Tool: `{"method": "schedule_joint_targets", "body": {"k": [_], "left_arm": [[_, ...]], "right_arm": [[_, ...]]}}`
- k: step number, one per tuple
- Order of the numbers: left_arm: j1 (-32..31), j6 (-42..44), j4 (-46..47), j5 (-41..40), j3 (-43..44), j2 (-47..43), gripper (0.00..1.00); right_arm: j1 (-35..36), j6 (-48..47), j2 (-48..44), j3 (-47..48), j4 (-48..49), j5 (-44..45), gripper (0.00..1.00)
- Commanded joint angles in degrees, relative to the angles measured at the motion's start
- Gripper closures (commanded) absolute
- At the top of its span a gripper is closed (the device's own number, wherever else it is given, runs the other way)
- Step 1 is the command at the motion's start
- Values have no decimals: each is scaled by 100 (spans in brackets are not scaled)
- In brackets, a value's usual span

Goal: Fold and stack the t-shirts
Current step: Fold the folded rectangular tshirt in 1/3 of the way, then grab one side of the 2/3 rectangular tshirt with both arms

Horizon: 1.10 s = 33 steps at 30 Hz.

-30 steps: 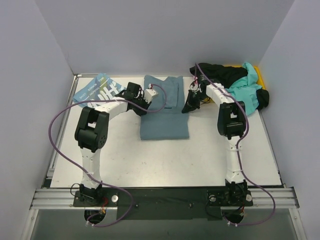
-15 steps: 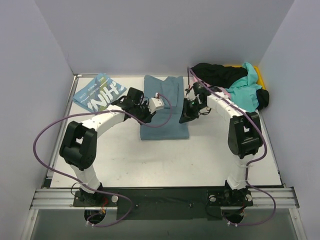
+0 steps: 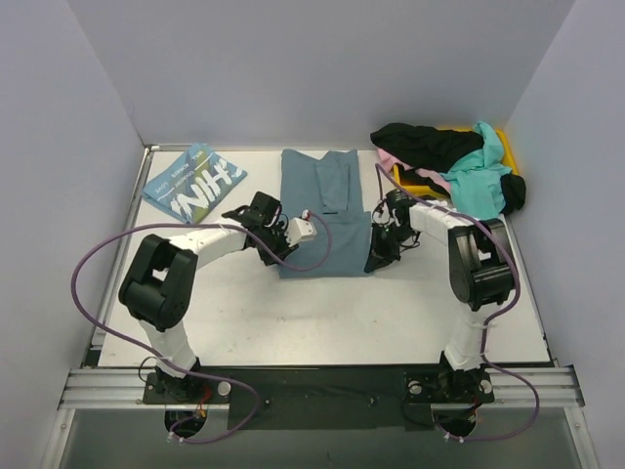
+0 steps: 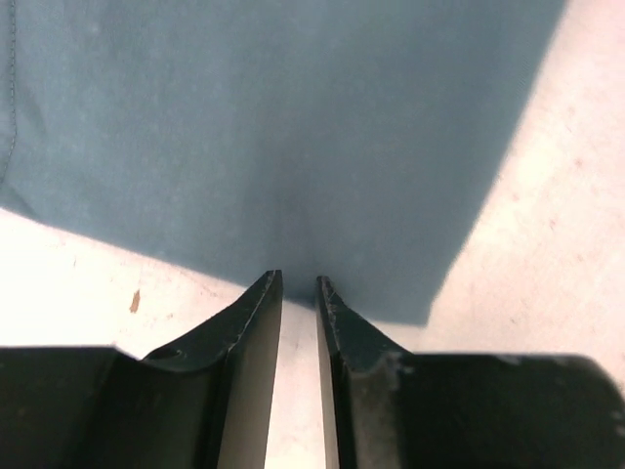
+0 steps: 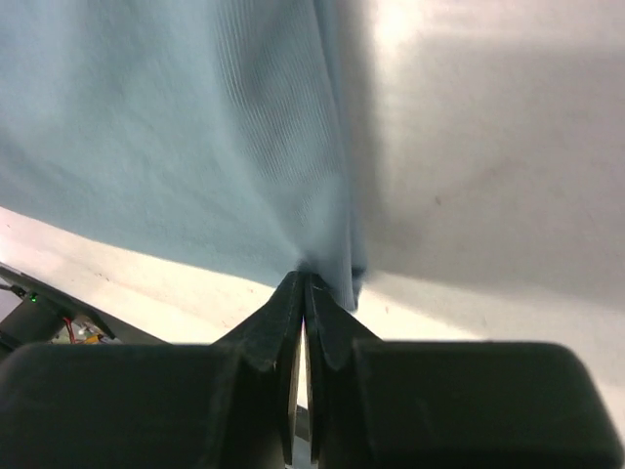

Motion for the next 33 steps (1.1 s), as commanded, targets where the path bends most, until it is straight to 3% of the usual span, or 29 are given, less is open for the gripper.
{"method": "schedule_joint_targets", "body": {"k": [1,2,5,7,9,10,15,17,21,24,27,33], "left_arm": [[-29,667,-641,464,71,-884,66],[-55,895,-851,578,106,-974,63],[-231,1520,-933,667,-51,-1369,58],[-336,1750,-583,536,-306,-1361,57],[-398,1750,-161,421,-570,-1265,48],[-416,1837,-20,343,-710,-1230,32],[-644,2005,413,-27,-852,-852,31],[-680,1891,386,-18,-817,-712,31],[-776,1812,447,-124,-878,-588,41],[-890,1627,632,-396,-896,-553,72],[-917,1600,492,-475,-834,-535,100],[-908,1636,80,-651,-878,-895,100]], "right_arm": [[-103,41,-789,-184,-468,551,98],[-94,76,-938,-210,-520,578,95],[-103,330,-1116,-342,-495,788,71],[-103,445,-1002,-325,-442,772,59],[-103,559,-739,-237,-407,623,55],[-103,621,-564,-219,-320,570,54],[-85,990,-149,-324,67,263,54],[-59,1069,-61,-412,208,114,60],[-76,1219,-70,-579,437,-98,78],[-112,1202,-113,-579,437,-151,93],[-138,1140,-245,-553,359,-178,100],[-129,798,-789,-693,-27,-309,100]]}}
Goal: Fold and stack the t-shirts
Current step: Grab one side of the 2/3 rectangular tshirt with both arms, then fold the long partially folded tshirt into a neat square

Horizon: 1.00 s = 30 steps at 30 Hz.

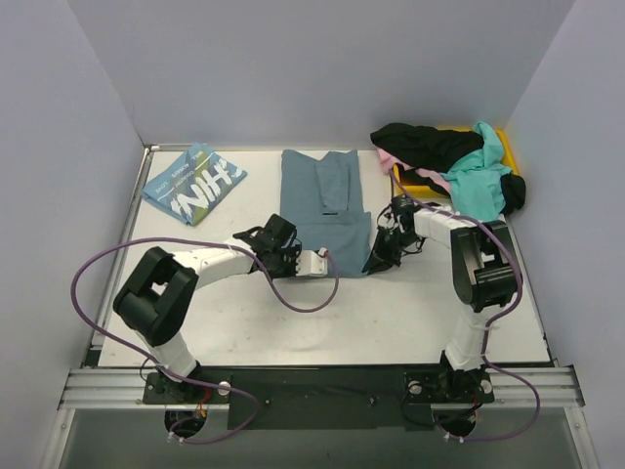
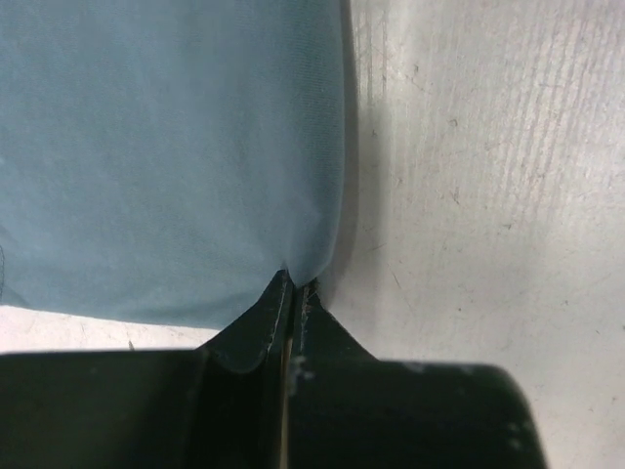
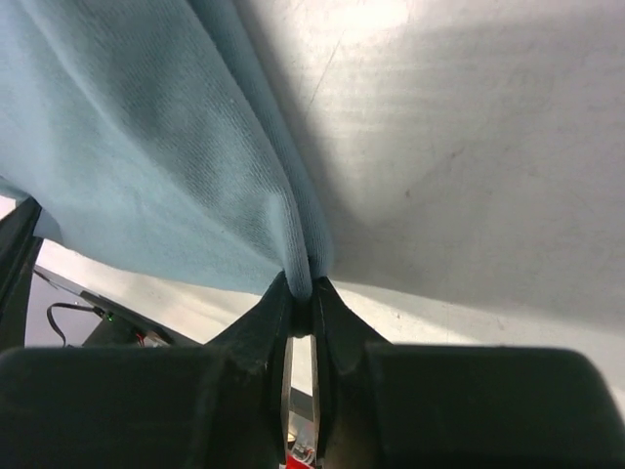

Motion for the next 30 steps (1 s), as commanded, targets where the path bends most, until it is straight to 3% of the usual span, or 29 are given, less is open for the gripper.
{"method": "schedule_joint_targets", "body": {"k": [1,6,11,17,22,26,30], "left_arm": [[-21,-69,-541,-94,55,-455,100],[-38,-166,-1632,353,117,-1185,100],[-126,113,-3552,1118,160,-2185,100],[-196,292,-5278,2295,520,-3469,100],[-179,-656,-5229,2614,802,-3762,100],[101,-1448,-4150,2210,1004,-3517,100],[822,-1871,-3551,2182,1346,-2815,100]], "right_arm": [[32,-400,-655,-239,-564,-126,100],[330,-726,-1611,-766,-1047,-143,100],[761,-911,-2684,-1398,-1723,-223,100],[1956,-613,-4353,-1610,-2761,-784,100],[2336,-172,-4567,-1523,-2700,-1241,100],[1739,-628,-3935,-1059,-2665,-1469,100],[1036,-981,-3021,-382,-2516,-1610,100]]}}
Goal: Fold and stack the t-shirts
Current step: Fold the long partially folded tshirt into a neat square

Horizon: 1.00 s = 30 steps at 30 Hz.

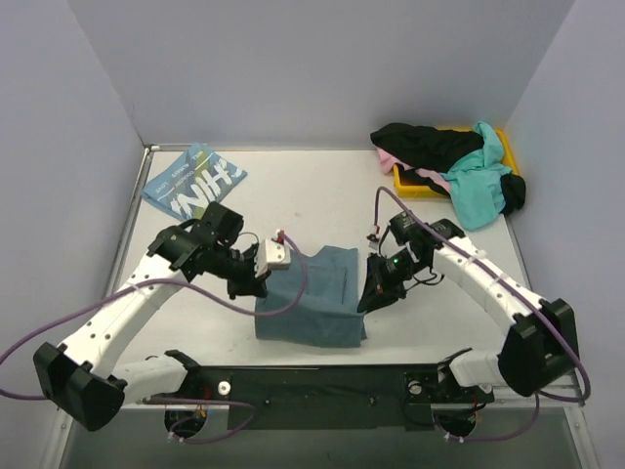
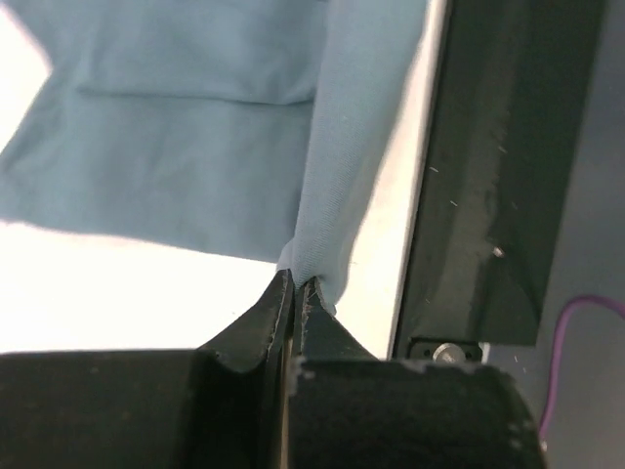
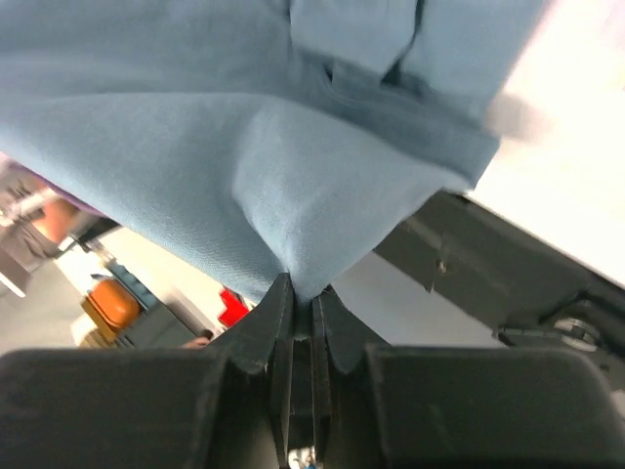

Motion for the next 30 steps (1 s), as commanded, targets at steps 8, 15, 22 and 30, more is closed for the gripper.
{"method": "schedule_joint_targets", "body": {"k": [8,15,22,30], "left_arm": [[1288,-1007,1983,-438,969,2127,100],[1490,-1271,2669,-614,1329,3129,100],[1578,-1367,3038,-693,1558,3763,100],[1569,-1535,3232,-588,1928,4387,100]], "right_arm": [[-1218,-479,2762,2039,351,-524,100],[-1526,-93,3695,2795,747,-550,100],[-1693,645,4301,3218,1440,-348,100],[-1816,499,4549,3508,1846,29,50]]}}
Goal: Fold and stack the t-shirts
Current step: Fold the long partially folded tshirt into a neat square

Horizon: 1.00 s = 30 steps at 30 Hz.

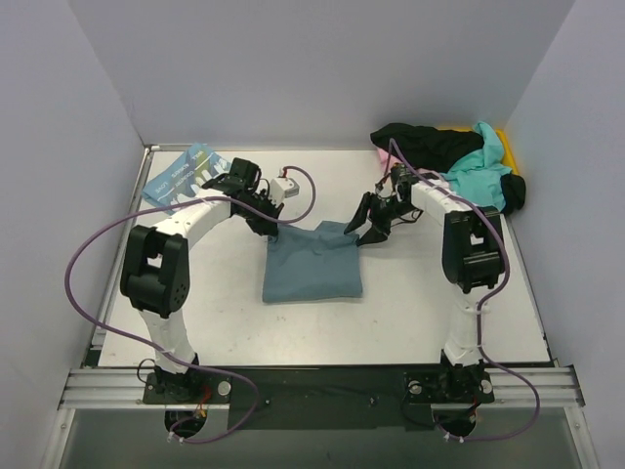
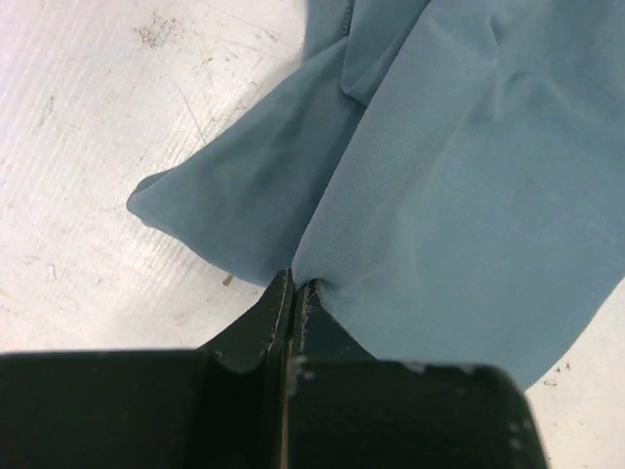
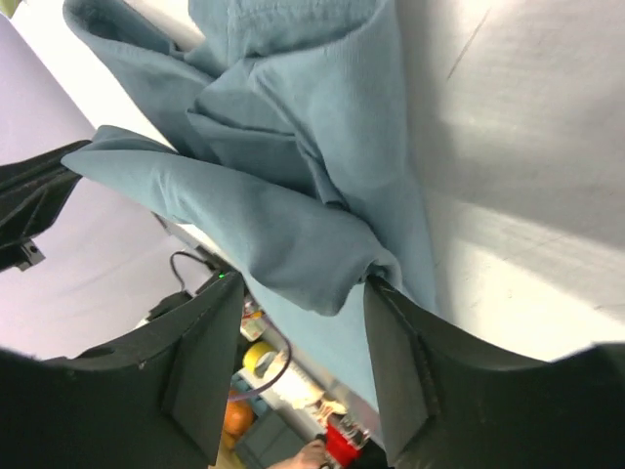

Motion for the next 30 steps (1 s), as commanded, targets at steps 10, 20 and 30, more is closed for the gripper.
{"method": "schedule_joint_targets", "body": {"k": [10,20,30], "left_arm": [[-13,-30,474,213,218,218,100],[-13,4,439,178,244,209,100],[136,-329,492,160,560,104,100]], "right_arm": [[-13,-2059,-1619,-1504,2043,884,38],[401,-2833,-812,-1162,2387,989,35],[278,-2746,-1064,-1030,1912,830,100]]}}
